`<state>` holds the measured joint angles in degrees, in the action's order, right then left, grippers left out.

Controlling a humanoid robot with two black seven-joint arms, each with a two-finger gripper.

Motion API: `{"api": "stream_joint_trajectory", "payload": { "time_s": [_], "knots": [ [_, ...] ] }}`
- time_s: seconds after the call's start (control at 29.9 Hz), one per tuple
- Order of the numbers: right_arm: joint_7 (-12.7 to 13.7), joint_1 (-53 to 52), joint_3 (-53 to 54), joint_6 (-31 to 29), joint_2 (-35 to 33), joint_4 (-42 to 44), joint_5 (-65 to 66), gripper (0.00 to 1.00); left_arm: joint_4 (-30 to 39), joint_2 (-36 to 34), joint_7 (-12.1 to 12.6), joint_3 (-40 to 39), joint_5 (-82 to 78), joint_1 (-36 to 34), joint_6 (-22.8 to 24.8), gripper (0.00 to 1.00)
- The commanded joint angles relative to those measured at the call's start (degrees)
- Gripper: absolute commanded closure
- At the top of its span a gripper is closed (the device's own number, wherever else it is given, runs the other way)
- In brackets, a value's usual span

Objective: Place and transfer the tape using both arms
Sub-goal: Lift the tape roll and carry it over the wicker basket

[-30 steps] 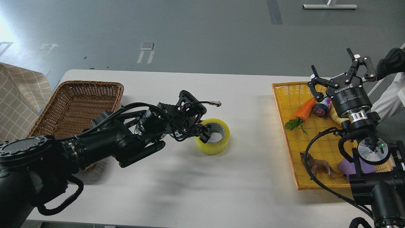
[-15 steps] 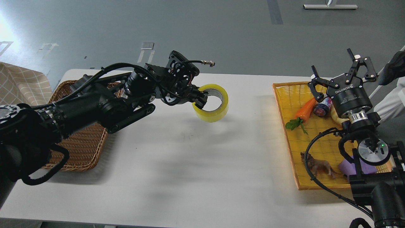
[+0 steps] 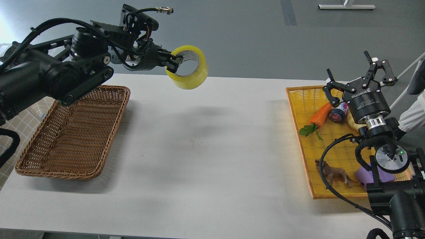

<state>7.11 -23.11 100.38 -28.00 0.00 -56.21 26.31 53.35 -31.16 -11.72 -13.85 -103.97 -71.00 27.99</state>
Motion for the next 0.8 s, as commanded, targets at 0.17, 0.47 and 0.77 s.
{"api": "stream_joint_trajectory", "payload": {
  "time_s": [0.17, 0.47, 0.77],
  "knots": [
    [0.0, -0.7, -0.3, 0.0, 0.0, -0.1, 0.1, 0.02, 0.0, -5.6, -4.3, 0.0, 0.1, 0.3, 0.0, 1.0],
    [0.0, -0.8, 0.0, 0.0, 0.0, 0.0, 0.0, 0.02, -0.9, -7.4, -6.4, 0.1, 0.3, -1.0, 0.0, 1.0],
    [-0.1, -1.5, 0.2, 0.0, 0.0, 0.1, 0.0, 0.02, -4.8, -9.5, -6.3, 0.4, -0.1, 1.0, 0.0, 1.0]
  ]
}}
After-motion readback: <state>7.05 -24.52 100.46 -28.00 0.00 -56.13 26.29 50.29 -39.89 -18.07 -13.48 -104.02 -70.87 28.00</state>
